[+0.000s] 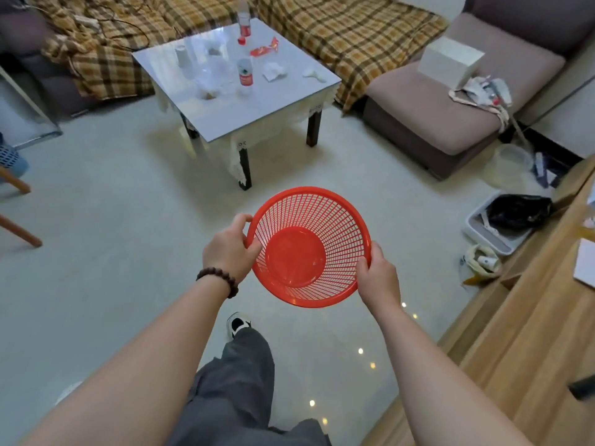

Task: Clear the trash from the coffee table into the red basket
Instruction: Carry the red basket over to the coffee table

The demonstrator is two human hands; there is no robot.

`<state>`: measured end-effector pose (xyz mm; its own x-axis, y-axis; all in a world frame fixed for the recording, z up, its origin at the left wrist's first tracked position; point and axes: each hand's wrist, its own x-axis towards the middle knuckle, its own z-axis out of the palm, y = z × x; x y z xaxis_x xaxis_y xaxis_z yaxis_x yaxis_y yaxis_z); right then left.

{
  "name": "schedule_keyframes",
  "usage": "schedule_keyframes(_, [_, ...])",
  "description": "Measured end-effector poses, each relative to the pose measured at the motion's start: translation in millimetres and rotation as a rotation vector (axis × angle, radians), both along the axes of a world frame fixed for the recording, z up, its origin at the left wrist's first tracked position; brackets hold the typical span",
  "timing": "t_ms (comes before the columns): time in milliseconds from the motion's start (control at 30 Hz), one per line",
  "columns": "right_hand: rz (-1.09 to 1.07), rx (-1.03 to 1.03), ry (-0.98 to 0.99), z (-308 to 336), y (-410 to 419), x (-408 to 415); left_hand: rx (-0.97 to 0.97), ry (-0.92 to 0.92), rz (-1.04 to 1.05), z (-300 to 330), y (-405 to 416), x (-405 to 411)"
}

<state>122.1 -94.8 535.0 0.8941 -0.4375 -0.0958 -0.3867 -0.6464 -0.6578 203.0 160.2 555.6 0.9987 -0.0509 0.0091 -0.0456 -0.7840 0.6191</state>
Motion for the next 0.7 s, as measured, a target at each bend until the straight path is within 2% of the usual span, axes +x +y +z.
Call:
schedule_keyframes(433, [0.106,-0.076,-0.002,27.4,64.3,260.4,-0.118,-0.026,0.203,17.5,71.2,217.5])
schedule_keyframes(700, [0.229,-0.14,-0.004,41.6,110.5,386.1,-0.137,-0.055,0.346,24.8,119.9,309.0])
